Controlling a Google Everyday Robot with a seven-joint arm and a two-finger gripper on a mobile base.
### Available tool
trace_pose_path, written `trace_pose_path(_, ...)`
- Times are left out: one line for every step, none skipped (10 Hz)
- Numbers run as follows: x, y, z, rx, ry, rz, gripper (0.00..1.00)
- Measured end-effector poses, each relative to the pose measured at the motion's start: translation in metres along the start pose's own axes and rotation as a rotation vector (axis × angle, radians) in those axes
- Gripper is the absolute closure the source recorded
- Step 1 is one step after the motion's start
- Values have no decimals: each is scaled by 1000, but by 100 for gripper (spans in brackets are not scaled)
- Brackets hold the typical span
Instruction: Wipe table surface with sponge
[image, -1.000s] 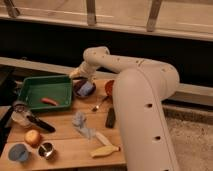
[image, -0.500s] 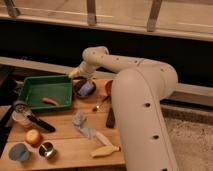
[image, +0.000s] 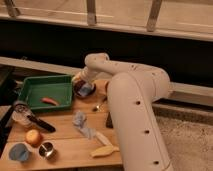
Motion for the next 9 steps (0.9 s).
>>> trace_pose_path(-1,-3,1,3,-1,19,20)
trace_pose_path(-3,-6,3,6,-3,36,20)
trace_pose_path(-5,-10,3,10,-9,56,20)
trace_pose_path(-6,-14,5,18,-16,77,20)
trace_pose_path(-7,-15,6,26,-20,89,20)
trace_pose_path(-6,-15,8,33,-21,93,20)
trace_pose_path(-6,-15,12,44,-22,100,20)
trace_pose_path(-6,-16,13,49,-23,105,20)
trace_pose_path(-6,-16,15,54,-25,108,23)
